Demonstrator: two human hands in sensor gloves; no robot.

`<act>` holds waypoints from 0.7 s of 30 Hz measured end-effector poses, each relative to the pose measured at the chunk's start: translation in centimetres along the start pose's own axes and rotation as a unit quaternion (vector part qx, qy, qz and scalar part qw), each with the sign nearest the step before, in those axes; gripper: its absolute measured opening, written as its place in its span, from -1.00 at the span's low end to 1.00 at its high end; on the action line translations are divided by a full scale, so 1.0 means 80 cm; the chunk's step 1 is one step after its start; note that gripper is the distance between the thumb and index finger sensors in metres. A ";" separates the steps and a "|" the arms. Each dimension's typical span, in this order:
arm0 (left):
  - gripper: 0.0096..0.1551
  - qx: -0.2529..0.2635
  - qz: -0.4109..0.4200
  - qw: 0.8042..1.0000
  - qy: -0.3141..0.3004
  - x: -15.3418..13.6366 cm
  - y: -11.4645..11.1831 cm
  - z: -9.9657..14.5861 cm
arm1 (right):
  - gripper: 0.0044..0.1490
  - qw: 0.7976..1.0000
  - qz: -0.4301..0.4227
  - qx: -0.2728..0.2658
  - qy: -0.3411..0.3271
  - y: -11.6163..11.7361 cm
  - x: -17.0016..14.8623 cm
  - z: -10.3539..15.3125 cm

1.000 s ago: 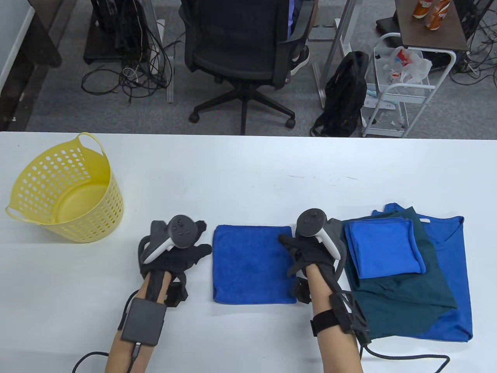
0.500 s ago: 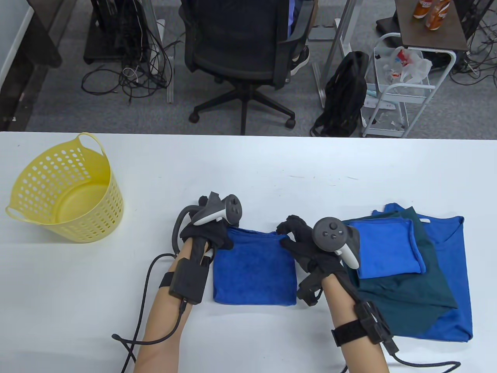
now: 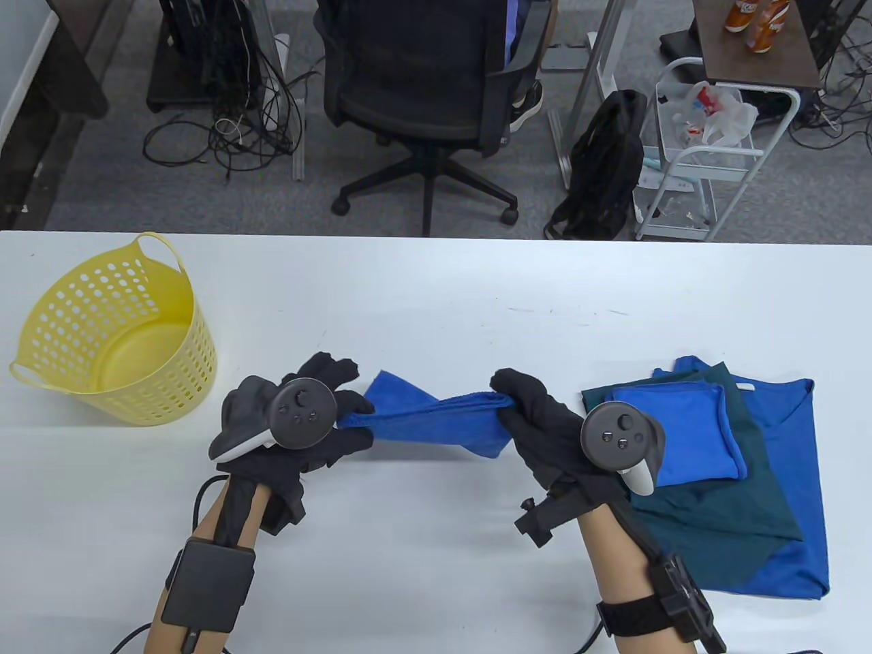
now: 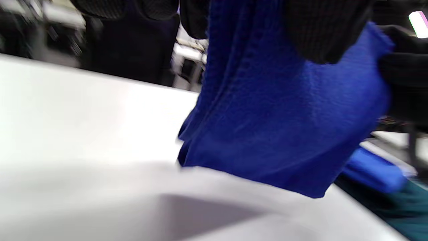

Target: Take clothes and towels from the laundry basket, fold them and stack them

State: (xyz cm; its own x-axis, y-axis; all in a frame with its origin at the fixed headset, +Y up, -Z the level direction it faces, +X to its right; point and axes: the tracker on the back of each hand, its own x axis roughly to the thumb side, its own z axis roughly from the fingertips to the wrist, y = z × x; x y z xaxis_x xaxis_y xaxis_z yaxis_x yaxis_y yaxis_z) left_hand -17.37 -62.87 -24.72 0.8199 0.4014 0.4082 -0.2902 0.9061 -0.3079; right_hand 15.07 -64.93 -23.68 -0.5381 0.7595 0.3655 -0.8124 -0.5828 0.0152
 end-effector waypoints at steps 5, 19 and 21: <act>-0.39 -0.088 0.195 0.973 -0.091 0.075 -0.005 -0.078 | -0.32 0.946 0.271 -0.111 0.139 -0.090 0.052 -0.012; 0.08 0.052 0.029 0.998 0.036 0.079 -0.096 -0.152 | -0.14 0.874 0.428 0.026 0.230 -0.094 -0.090 -0.041; 0.07 0.061 0.013 0.997 0.044 0.061 -0.097 -0.124 | -0.14 0.904 0.374 0.066 0.196 -0.070 -0.083 -0.029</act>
State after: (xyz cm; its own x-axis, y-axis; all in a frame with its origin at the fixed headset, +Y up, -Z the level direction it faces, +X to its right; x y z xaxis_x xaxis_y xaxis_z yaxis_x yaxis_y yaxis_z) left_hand -6.24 -69.24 -28.87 0.8493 0.4174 0.3233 -0.3662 0.9068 -0.2088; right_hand 22.68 -66.05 -28.39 -0.9850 0.1682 -0.0383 -0.1691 -0.9853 0.0218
